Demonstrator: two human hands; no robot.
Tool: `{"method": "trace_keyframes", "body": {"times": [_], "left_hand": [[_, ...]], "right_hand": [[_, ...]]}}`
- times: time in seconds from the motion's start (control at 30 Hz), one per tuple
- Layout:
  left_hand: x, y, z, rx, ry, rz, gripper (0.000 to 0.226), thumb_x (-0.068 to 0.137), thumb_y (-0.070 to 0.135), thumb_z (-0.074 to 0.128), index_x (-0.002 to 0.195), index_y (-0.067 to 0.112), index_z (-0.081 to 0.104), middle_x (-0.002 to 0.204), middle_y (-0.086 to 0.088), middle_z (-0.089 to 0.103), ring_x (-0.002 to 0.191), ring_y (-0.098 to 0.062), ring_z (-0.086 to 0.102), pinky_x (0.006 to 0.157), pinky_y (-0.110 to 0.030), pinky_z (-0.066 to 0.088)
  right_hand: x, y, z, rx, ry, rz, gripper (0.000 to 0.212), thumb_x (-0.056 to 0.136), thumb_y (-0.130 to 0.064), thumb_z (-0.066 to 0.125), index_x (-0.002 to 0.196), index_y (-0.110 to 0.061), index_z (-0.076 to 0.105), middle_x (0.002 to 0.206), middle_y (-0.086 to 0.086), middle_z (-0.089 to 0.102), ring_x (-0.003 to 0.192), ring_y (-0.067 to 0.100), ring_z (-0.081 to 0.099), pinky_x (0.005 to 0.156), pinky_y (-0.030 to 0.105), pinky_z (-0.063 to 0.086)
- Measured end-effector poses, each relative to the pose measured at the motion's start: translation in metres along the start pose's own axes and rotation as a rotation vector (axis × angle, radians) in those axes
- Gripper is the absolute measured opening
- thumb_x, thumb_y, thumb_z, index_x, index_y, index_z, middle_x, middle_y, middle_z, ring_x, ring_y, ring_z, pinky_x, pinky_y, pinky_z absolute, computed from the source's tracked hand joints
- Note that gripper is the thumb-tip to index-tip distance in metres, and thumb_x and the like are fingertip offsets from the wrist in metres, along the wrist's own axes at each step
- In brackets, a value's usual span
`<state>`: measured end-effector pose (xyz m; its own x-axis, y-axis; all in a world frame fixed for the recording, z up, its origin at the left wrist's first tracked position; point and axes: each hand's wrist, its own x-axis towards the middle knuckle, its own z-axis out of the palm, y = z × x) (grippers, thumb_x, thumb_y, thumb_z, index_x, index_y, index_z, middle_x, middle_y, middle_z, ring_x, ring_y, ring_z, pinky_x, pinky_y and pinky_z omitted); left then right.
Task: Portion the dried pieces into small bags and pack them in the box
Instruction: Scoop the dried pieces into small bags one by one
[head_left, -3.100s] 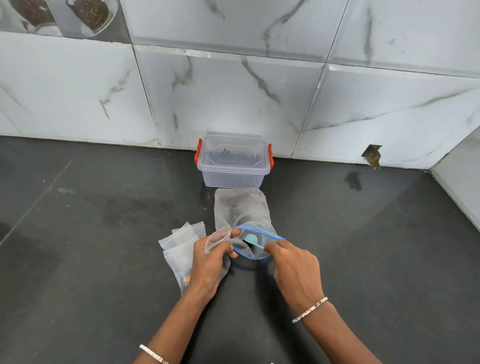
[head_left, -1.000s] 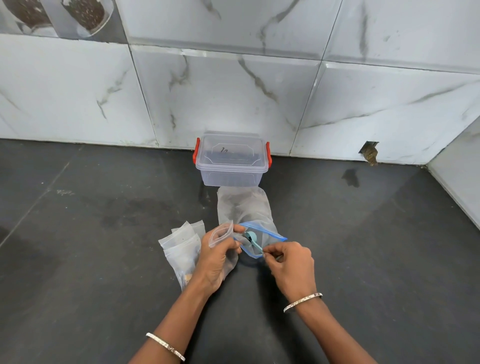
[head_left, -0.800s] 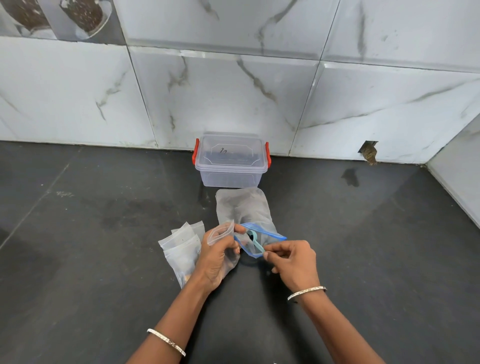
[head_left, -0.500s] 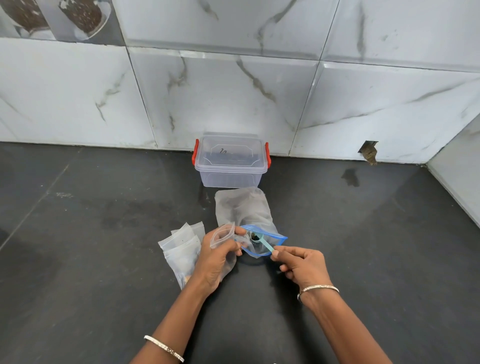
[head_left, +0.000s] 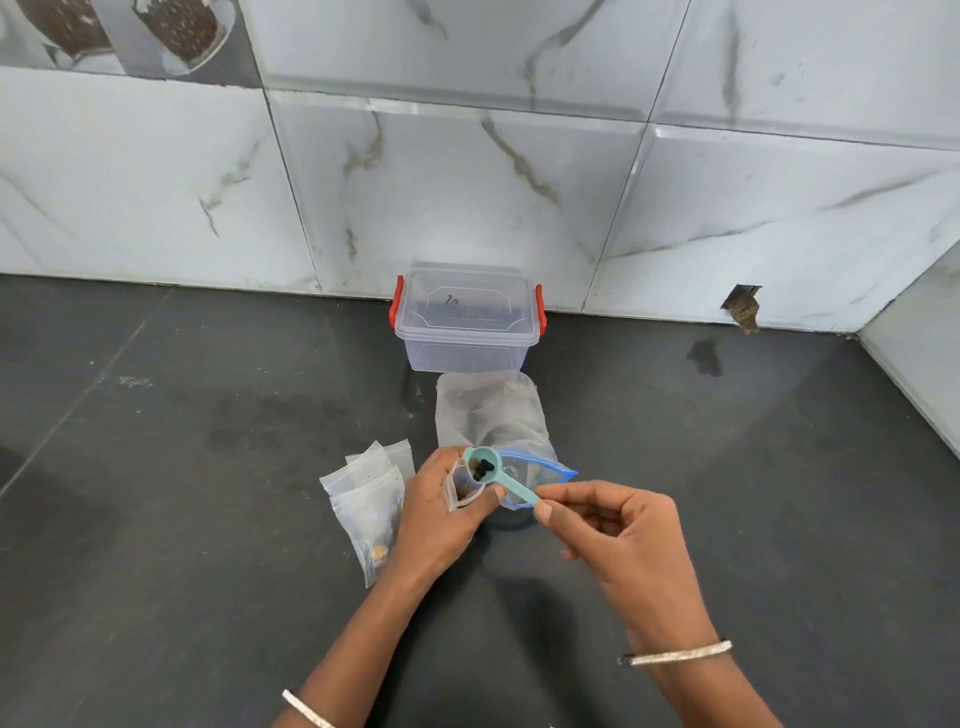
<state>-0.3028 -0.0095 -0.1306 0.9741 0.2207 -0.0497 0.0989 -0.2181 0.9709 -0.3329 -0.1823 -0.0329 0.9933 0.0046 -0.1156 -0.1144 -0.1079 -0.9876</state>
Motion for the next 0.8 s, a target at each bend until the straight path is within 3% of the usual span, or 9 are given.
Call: {"method": "trace_keyframes", "body": {"times": [0.13, 0.27, 0.47, 0.7, 0.8], "left_hand": [[-0.004, 0.003, 0.000, -0.135, 0.032, 0.005, 0.039, 0.071, 0.027, 0.084, 0.107, 0.033, 0.070, 0.113, 0.002, 0.072, 0.108, -0.015, 0.070, 0.097, -0.040, 0.058], [-0.007, 0.004, -0.003, -0.183, 0.064, -0.009, 0.028, 0.081, 0.012, 0.085, 0.105, 0.019, 0.072, 0.111, 0.007, 0.073, 0.105, -0.011, 0.070, 0.095, -0.034, 0.058], [-0.010, 0.010, -0.005, -0.181, 0.014, -0.029, 0.018, 0.083, 0.015, 0.083, 0.097, 0.021, 0.074, 0.104, 0.020, 0.074, 0.103, -0.006, 0.069, 0.090, -0.024, 0.057], [-0.012, 0.015, -0.005, -0.238, -0.036, -0.060, 0.016, 0.085, 0.016, 0.081, 0.090, 0.030, 0.075, 0.107, 0.012, 0.076, 0.110, -0.018, 0.069, 0.099, -0.043, 0.057], [-0.013, 0.017, -0.006, -0.247, -0.051, -0.073, 0.016, 0.085, 0.018, 0.081, 0.089, 0.032, 0.075, 0.107, 0.010, 0.076, 0.110, -0.020, 0.069, 0.100, -0.046, 0.057]], "right_hand": [[-0.005, 0.016, 0.013, -0.693, 0.149, -0.623, 0.010, 0.076, -0.022, 0.075, 0.082, -0.030, 0.078, 0.067, -0.016, 0.068, 0.056, 0.003, 0.056, 0.057, 0.016, 0.046], [-0.010, 0.030, 0.017, -0.945, 0.187, -0.945, 0.013, 0.087, -0.019, 0.065, 0.089, -0.020, 0.078, 0.080, -0.009, 0.072, 0.064, 0.014, 0.055, 0.055, 0.028, 0.048], [-0.014, 0.030, 0.015, -0.846, 0.283, -1.016, 0.010, 0.090, -0.016, 0.070, 0.092, -0.013, 0.080, 0.090, -0.005, 0.075, 0.072, 0.011, 0.057, 0.064, 0.025, 0.051], [-0.017, 0.031, 0.014, -0.791, 0.284, -1.058, 0.014, 0.093, -0.019, 0.069, 0.096, -0.011, 0.080, 0.096, -0.002, 0.076, 0.076, 0.010, 0.060, 0.068, 0.024, 0.054], [-0.019, 0.032, 0.016, -0.713, 0.252, -0.971, 0.010, 0.088, -0.020, 0.073, 0.092, -0.013, 0.080, 0.093, -0.006, 0.076, 0.074, 0.006, 0.061, 0.068, 0.020, 0.052]]}}
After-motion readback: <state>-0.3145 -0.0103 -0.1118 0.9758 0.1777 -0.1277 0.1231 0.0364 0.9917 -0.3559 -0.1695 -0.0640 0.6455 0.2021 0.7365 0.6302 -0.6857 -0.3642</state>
